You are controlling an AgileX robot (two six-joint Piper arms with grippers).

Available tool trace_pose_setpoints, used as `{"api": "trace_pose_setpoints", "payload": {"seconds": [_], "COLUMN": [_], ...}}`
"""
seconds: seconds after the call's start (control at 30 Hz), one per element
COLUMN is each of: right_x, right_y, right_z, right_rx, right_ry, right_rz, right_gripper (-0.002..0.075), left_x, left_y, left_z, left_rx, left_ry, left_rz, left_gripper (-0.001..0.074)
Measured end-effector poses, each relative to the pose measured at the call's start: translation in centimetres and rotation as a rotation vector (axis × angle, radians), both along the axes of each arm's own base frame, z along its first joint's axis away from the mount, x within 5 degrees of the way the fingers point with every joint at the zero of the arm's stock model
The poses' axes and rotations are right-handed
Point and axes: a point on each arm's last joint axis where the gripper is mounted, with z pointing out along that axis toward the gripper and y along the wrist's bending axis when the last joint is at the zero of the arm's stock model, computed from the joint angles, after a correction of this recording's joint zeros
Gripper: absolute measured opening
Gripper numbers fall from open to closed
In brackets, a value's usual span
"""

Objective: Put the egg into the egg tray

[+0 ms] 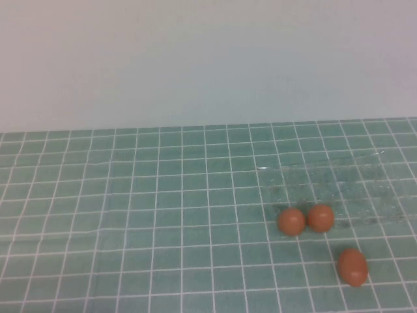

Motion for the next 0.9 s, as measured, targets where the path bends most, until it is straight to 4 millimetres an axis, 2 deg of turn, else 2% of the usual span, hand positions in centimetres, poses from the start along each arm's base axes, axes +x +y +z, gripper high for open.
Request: {"api": "trace_pose_setpoints", "payload": {"seconds": [0.1, 0.17, 0.27, 0.37, 0.43, 0.5, 0.63, 0.73, 0.9], "right_x": [-0.8, -1.1, -0.8, -1.4, -1.1, 0.1, 4.2, 6.8, 10.0], "right_y": [-0.6, -0.9, -0.1, 0.6, 0.6, 0.6, 0.6, 0.8, 1.7], "right_z": [1.2, 1.8, 3.3, 6.6, 8.5, 9.9, 11.7, 11.6, 9.9], "right_rx": [0.127, 0.190, 0.107, -0.104, -0.209, -0.316, -0.591, -0.701, -0.682], "right_ry": [-0.159, -0.196, -0.035, 0.142, 0.290, 0.480, 0.824, 0.992, 1.163], "right_rz": [-0.002, 0.007, 0.059, 0.052, 0.024, -0.005, -0.019, 0.020, 0.132], "right_gripper": [-0.0002, -0.0002, -0.0002, -0.0002, -0.0002, -0.0002, -0.0002, -0.0002, -0.0002], "left_x": [0.0, 0.0, 0.0, 0.0, 0.0, 0.0, 0.0, 0.0, 0.0], "left_y": [0.0, 0.0, 0.0, 0.0, 0.0, 0.0, 0.0, 0.0, 0.0], "left_z": [0.0, 0.0, 0.0, 0.0, 0.0, 0.0, 0.0, 0.0, 0.0], "left_rx": [0.000, 0.000, 0.000, 0.000, 0.000, 0.000, 0.000, 0.000, 0.000], "left_ry": [0.000, 0.000, 0.000, 0.000, 0.000, 0.000, 0.000, 0.000, 0.000], "left_rz": [0.000, 0.000, 0.000, 0.000, 0.000, 0.000, 0.000, 0.000, 0.000], "left_gripper": [-0.0004, -0.0004, -0.0004, -0.0004, -0.0004, -0.0004, -0.0004, -0.0004, -0.0004]}}
